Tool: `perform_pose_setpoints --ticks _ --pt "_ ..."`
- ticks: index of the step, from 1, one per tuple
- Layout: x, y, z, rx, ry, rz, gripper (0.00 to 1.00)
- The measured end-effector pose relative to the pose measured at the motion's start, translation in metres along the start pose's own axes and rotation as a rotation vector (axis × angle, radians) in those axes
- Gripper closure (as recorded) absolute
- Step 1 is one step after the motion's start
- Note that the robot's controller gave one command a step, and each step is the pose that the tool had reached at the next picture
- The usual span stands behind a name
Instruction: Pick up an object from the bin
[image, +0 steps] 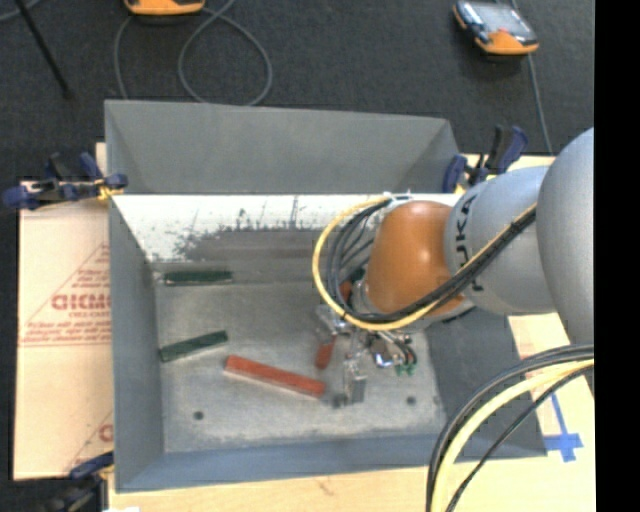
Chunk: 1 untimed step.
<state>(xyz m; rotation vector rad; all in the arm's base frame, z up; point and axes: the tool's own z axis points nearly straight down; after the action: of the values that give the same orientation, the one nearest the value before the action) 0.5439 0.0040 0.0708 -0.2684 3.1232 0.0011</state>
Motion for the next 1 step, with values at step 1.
perform_pose_setpoints --ticks 1 --pt "-0.0015 -0.0022 -0.0029 0.003 -0.007 -0.001 1.0"
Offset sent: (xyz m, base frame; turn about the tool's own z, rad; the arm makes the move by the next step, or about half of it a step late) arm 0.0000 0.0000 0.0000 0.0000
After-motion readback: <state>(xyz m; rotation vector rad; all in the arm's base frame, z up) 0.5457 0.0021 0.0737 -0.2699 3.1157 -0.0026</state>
